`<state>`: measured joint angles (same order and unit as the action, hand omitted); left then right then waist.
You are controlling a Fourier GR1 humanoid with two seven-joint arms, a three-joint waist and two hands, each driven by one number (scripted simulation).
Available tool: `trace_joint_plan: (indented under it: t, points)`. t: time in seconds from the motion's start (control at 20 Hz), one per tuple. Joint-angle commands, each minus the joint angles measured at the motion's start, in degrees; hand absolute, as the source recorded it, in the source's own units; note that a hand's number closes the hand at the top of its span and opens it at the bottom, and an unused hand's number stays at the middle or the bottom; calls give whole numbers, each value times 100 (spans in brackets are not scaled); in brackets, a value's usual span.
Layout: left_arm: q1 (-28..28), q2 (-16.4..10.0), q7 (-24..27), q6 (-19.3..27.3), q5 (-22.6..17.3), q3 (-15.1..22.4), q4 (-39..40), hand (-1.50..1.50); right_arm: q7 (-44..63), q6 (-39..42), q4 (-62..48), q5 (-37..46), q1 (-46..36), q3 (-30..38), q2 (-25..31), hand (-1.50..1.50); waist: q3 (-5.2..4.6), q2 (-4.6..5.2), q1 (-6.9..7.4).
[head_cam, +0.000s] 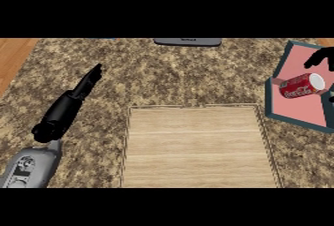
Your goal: Pick the can from the tray and place it in the cardboard box
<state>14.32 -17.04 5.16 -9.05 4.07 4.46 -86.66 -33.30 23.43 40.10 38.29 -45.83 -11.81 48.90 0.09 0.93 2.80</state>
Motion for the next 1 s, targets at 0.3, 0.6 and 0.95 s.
trace_joint_plan:
  t: [0.3, 0.6, 0.95]
  points:
    - [124, -65, -252, -29, -30, -152, -37, 0, -1541, 479, -1143, -1374, -493, 1106, -660, -150, 21, -29, -97]
    - [-4, -54, 14, -63, 30, -74, -86, 0, -285, 1648, -2336, -3051, -917, 2478, -783, -150, 12, 3, -19]
    - [254, 190, -104, 61, 85, 13, -56, 0, 309, 1737, -3049, -3543, -1115, 3095, -95, -150, 28, 101, 53]
